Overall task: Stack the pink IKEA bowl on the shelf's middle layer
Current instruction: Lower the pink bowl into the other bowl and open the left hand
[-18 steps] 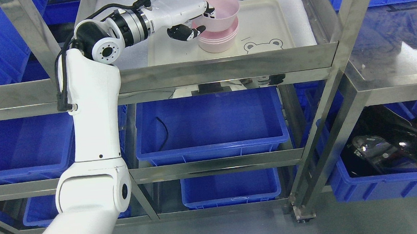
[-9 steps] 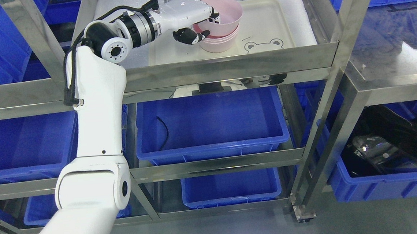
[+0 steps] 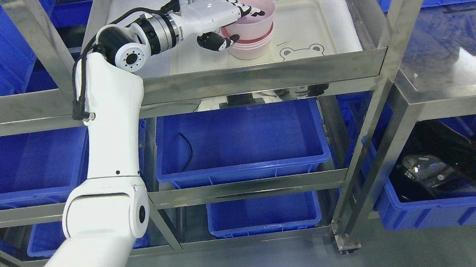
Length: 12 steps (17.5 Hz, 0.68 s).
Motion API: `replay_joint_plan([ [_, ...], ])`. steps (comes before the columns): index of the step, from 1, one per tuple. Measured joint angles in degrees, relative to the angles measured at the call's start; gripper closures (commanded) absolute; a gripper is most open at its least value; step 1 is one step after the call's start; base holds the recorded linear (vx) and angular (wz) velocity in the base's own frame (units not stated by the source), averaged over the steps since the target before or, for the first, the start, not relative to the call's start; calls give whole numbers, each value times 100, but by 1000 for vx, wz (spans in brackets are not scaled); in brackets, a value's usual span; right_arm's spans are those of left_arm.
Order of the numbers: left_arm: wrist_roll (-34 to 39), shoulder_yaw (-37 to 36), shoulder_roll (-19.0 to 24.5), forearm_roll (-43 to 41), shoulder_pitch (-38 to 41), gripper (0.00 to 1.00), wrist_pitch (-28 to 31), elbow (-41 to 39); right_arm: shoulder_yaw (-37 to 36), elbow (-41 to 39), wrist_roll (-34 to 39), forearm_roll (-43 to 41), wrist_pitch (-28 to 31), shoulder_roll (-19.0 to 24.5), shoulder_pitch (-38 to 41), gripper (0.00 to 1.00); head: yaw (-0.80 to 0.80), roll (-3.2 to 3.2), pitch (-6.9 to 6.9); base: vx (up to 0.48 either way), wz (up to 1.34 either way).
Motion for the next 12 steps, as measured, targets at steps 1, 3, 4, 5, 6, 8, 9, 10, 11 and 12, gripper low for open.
replay_joint_plan([
  [1,-34,44,0,152,-4,1,136,-23,0,0,0,0,0,0,0,0,0,0,0,0,0],
  [3,-173,109,0,560,-15,0,431,-58,0,0,0,0,0,0,0,0,0,0,0,0,0],
  [4,-284,146,0,795,-20,0,570,-79,0,0,0,0,0,0,0,0,0,0,0,0,0],
  [5,-352,167,0,944,-20,0,633,-90,0,0,0,0,0,0,0,0,0,0,0,0,0],
  [6,-391,192,0,1074,-17,0,672,-103,0,0,0,0,0,0,0,0,0,0,0,0,0],
  [8,-432,227,0,1275,-1,0,721,-123,0,0,0,0,0,0,0,0,0,0,0,0,0],
  [9,-450,248,0,1375,17,0,740,-134,0,0,0,0,0,0,0,0,0,0,0,0,0],
  [10,-458,265,0,1465,36,0,744,-144,0,0,0,0,0,0,0,0,0,0,0,-19,23],
  [11,-473,275,0,1551,49,0,752,-149,0,0,0,0,0,0,-1,0,0,0,0,-19,23],
  [12,-480,285,0,1708,62,0,763,-157,0,0,0,0,0,0,0,0,0,0,0,-39,63],
])
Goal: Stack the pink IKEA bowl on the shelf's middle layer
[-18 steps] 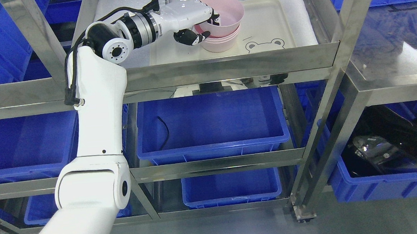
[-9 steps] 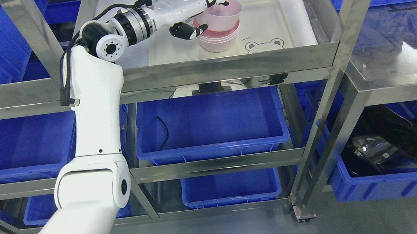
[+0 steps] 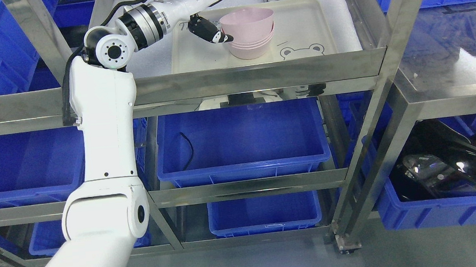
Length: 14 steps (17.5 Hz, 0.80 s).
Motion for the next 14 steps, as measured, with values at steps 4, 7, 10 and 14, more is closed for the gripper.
replay_joint_plan([
  [4,14,-107,0,1349,109,0,435,-94,0,0,0,0,0,0,-1,0,0,0,0,-49,97],
  [7,163,-565,0,2427,488,0,714,-338,0,0,0,0,0,0,-1,0,0,0,0,-73,156],
  [10,416,-1211,0,2925,1130,0,705,-584,0,0,0,0,0,0,-1,0,0,0,0,-84,155],
  [14,530,-1934,0,3152,2279,0,115,-825,0,0,1,0,0,0,1,0,0,0,0,-78,119],
])
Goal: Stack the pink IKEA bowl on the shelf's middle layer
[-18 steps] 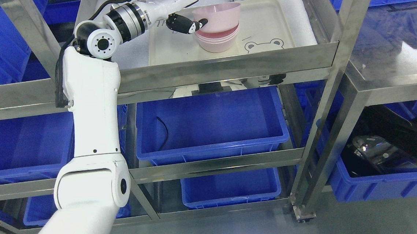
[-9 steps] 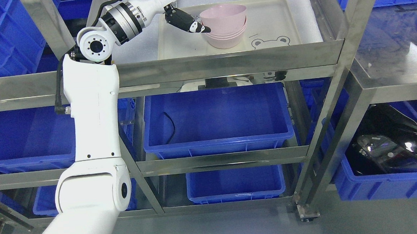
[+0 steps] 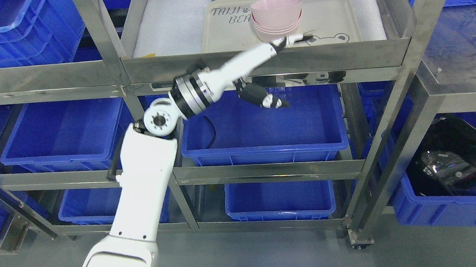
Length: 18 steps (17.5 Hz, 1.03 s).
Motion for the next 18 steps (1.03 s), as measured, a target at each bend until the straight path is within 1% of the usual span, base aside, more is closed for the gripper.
replay_joint_plan([
  [2,39,-225,0,53,601,0,-258,-81,0,0,0,0,0,0,1,0,0,0,0,-55,62],
  [4,369,-377,1,118,1179,0,-390,-127,0,0,0,0,0,0,0,0,0,0,0,0,0],
  [8,2088,-522,0,523,1971,0,-449,-62,0,0,0,0,0,0,0,0,0,0,0,10,0],
  [10,2996,-547,0,722,2240,0,-274,-12,0,0,0,0,0,0,0,0,0,0,0,0,0],
  [12,3587,-501,0,855,2421,0,45,27,0,0,0,0,0,0,1,0,0,0,0,0,0],
  [14,3923,-403,0,1047,2548,0,432,59,0,0,0,0,0,0,0,0,0,0,0,0,0],
  [16,4067,-289,0,1246,2639,0,802,85,0,0,0,0,0,0,0,0,0,0,0,0,0],
  [18,4131,-183,0,1386,2708,0,994,88,0,0,0,0,0,0,0,0,0,0,0,0,0],
])
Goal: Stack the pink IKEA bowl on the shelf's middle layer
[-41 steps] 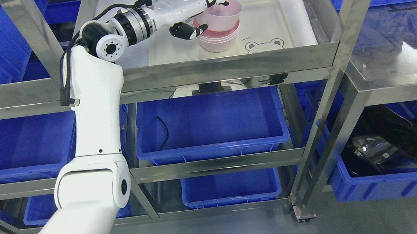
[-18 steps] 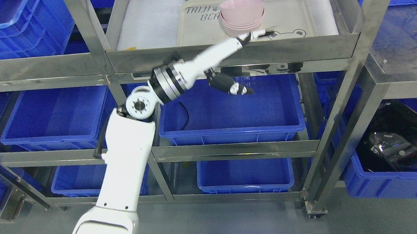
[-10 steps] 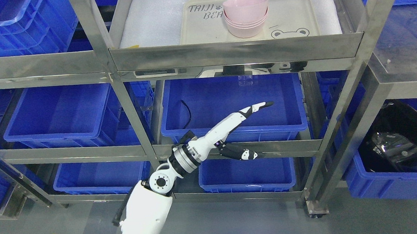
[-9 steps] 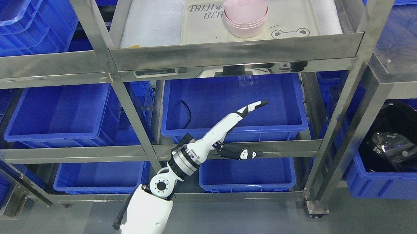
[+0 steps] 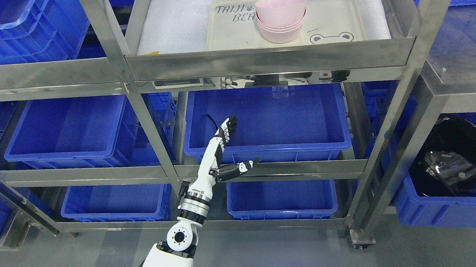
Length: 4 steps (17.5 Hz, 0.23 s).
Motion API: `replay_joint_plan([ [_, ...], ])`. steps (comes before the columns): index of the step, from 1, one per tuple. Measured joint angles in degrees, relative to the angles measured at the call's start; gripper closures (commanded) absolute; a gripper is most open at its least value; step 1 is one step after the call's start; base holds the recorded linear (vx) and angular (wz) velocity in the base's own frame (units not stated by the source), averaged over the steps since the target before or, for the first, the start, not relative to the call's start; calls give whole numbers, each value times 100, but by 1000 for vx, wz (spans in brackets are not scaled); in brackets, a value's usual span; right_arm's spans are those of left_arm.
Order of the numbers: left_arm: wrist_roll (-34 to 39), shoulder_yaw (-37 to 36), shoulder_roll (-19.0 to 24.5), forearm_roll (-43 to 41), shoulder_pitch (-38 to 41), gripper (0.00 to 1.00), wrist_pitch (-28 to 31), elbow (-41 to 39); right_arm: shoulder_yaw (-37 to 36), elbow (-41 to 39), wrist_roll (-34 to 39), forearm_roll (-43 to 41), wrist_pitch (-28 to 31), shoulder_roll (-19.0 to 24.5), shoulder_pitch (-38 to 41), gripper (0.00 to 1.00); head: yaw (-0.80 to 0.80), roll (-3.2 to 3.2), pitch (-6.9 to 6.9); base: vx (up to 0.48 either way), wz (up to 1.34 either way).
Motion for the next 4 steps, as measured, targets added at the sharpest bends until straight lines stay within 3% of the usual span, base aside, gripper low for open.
replay_joint_plan([
  [4,8,152,0,166,218,0,179,-147,0,0,0,0,0,0,-1,0,0,0,0,0,0],
])
